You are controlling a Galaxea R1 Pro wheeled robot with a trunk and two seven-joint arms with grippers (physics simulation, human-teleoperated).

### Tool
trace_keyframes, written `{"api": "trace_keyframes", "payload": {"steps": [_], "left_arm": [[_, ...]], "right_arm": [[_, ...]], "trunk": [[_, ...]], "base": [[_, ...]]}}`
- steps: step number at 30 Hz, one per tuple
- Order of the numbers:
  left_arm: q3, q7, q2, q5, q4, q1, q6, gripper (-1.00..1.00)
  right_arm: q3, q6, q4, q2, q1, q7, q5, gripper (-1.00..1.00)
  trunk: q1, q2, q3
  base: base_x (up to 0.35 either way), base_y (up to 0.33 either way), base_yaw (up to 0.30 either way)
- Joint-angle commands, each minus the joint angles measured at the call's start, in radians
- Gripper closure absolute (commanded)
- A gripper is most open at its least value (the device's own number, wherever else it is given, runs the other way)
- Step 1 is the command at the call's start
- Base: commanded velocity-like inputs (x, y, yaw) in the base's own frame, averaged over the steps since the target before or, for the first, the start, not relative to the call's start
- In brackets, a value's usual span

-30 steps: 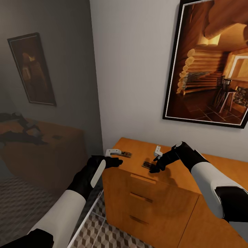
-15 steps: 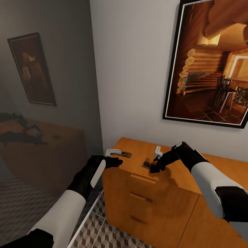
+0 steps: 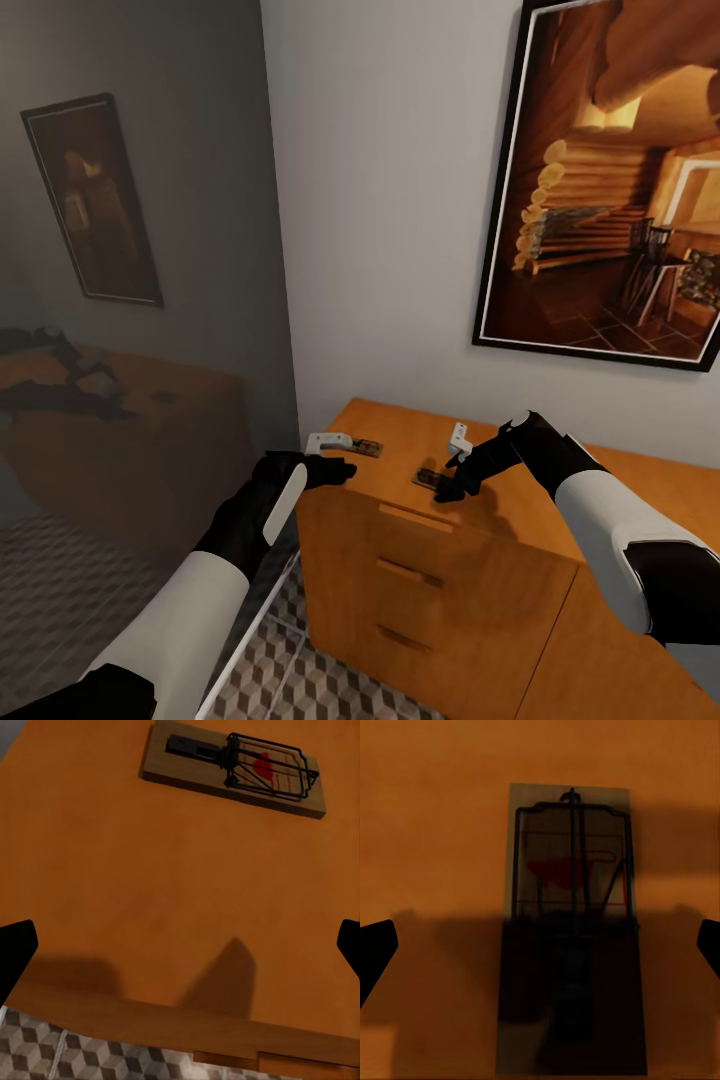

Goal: Take the four mousetraps from the cabinet in the bathroom and place them on the bathroom floor. Make sure all four end up on the same floor surface, and ensure that at least two of them are either under or directly next to the same bathroom sink.

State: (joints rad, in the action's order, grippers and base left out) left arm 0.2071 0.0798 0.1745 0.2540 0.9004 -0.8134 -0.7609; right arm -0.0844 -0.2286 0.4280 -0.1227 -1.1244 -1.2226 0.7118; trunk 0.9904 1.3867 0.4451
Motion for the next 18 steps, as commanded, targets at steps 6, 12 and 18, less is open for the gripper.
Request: {"api": "trace_keyframes", "payload": {"steps": [6, 12, 18], "left_arm": [[0.000, 0.000, 0.000, 0.000, 0.000, 0.000, 0.000, -1.00], [0.000, 0.000, 0.000, 0.001, 0.000, 0.000, 0.000, -1.00], [0.000, 0.000, 0.000, 0.000, 0.000, 0.000, 0.000, -1.00]], "right_arm": [[0.000, 0.000, 0.000, 0.000, 0.000, 0.000, 0.000, -1.00], [0.000, 0.000, -0.001, 0.000, 0.000, 0.000, 0.000, -1.00], [0.000, -0.001, -0.001, -0.001, 0.000, 0.000, 0.000, -1.00]], "trunk": [[0.015, 0.028, 0.013], [0.015, 0.028, 0.013], [0.015, 0.028, 0.013]], "base": [[0.000, 0.000, 0.000], [0.000, 0.000, 0.000], [0.000, 0.000, 0.000]]}}
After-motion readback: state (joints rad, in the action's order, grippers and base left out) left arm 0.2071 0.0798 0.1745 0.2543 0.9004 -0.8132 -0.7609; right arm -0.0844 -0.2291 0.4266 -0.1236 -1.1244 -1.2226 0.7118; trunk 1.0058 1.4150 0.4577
